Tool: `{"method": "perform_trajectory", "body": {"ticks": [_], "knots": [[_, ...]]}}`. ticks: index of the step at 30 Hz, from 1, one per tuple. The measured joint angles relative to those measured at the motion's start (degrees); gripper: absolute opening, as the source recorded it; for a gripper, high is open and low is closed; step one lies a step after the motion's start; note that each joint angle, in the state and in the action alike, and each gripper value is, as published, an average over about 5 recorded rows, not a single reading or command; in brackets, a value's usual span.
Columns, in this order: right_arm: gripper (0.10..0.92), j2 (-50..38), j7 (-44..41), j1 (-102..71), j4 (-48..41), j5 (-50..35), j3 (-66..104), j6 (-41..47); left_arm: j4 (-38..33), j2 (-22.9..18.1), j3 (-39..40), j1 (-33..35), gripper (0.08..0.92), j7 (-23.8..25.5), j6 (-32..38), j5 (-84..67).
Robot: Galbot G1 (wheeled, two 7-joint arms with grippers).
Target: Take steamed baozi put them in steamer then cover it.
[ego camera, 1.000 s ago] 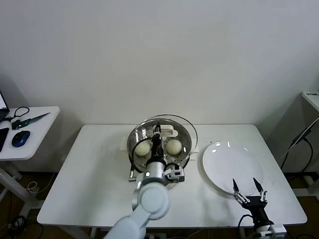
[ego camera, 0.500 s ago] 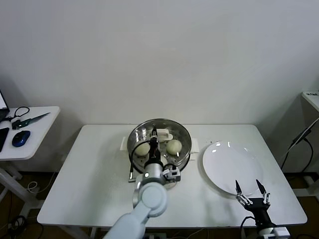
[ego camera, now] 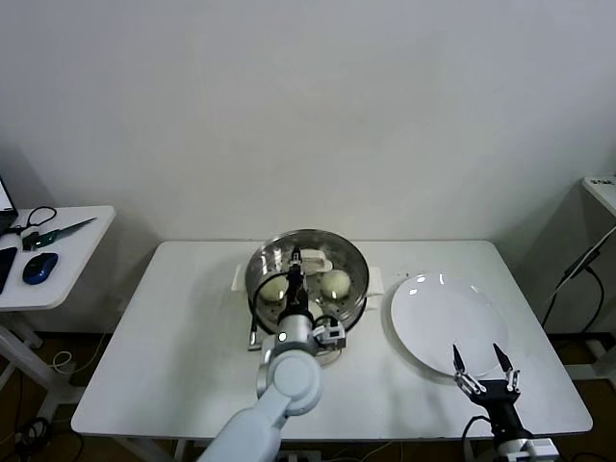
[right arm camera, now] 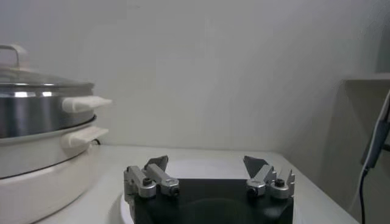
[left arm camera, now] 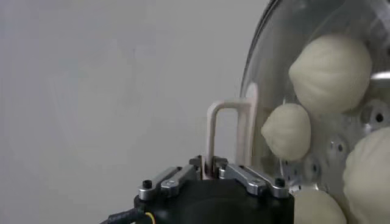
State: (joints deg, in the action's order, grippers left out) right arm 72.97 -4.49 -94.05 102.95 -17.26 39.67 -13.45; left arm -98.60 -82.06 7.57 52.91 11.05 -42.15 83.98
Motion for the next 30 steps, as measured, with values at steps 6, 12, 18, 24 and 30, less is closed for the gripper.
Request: {"method": "perform_trajectory", "body": {"ticks": [6, 12, 18, 24, 30], "knots": [[0.823, 0.3, -0.1, 0.0, 0.3, 0.5, -0.1, -0.2, 0.7, 0.1, -0.4, 0.6, 0.363, -0.6, 0.6, 0.8], [0.823, 0.2, -0.6, 0.0, 0.6, 0.5, -0.1, -0.2, -0.5, 1.0, -0.2, 1.0, 0.443, -0.6, 0.8, 0.3], [0.823, 0.0, -0.7, 0.3, 0.7, 0.4, -0.4, 0.3, -4.6, 2.6, 0.3, 1.9, 0.615, -0.5, 0.8, -3.7], [0.823, -0.2, 0.6, 0.8, 0.7, 0.2, -1.2, 0.8, -11.1, 5.0, 0.4, 4.0, 0.778, -1.8, 1.5, -10.2], [0.823, -0.4, 2.3, 1.6, 1.2, -0.2, -2.0, 1.1, -17.4, 6.2, -2.2, 8.6, 0.822, -6.1, 6.0, -20.2]]}}
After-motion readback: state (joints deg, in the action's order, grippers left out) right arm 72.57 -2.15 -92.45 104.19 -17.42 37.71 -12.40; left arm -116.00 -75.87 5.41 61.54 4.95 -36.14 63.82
